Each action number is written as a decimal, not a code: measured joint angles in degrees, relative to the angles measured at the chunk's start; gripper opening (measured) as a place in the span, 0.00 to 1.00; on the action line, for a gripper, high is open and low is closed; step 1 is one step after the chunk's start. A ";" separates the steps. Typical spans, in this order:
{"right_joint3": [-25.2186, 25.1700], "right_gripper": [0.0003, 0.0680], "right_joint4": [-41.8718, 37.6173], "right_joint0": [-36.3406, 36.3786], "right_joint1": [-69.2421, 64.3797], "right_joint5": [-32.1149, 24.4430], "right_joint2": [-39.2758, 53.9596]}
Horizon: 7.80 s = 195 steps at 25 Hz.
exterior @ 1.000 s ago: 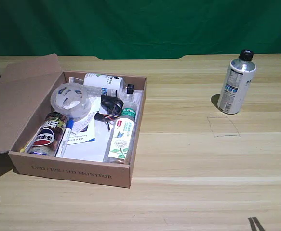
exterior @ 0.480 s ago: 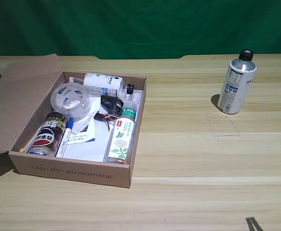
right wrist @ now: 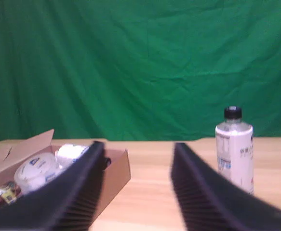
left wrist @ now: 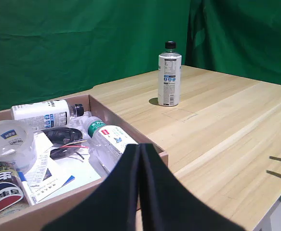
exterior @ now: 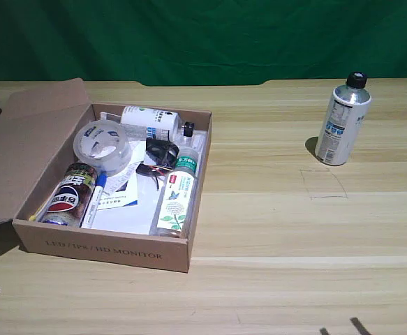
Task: Place the white bottle into the box.
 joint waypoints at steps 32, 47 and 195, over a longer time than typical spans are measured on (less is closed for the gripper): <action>-17.02 0.99 9.04 -0.05 51.32 8.33 -25.80; -15.57 0.98 41.42 19.98 78.03 16.34 -37.75; -16.47 0.00 25.32 25.54 78.55 4.43 -63.94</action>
